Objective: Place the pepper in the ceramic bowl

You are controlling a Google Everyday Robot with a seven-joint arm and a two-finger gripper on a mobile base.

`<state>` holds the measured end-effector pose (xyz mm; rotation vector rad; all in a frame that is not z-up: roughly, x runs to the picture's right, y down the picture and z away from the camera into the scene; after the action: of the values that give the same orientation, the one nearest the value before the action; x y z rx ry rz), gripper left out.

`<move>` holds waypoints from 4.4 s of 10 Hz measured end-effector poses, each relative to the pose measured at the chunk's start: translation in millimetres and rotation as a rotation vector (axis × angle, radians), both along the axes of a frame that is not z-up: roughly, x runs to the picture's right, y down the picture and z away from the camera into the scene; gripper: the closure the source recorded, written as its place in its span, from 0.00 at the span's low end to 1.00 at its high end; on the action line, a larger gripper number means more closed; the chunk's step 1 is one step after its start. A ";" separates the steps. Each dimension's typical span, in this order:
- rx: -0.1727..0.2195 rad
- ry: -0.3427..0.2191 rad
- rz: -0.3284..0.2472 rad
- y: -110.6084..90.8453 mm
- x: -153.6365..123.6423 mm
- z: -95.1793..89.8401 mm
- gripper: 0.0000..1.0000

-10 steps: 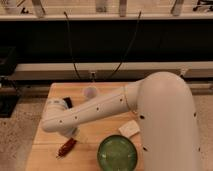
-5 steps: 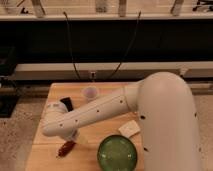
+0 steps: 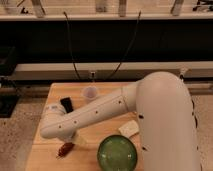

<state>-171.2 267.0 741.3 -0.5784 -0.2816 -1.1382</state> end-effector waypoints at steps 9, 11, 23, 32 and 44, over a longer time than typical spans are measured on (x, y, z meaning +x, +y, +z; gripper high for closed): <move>-0.006 -0.037 -0.067 11.3 -13.9 -4.7 0.20; -0.008 -0.045 -0.081 13.4 -18.3 -6.5 0.20; -0.013 -0.075 -0.119 20.0 -27.5 -7.2 0.20; -0.016 -0.094 -0.144 17.3 -33.7 -9.5 0.20; -0.017 -0.113 -0.150 19.9 -34.4 1.4 0.20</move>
<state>-205.6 286.9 742.7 -0.5585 -0.3501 -1.3165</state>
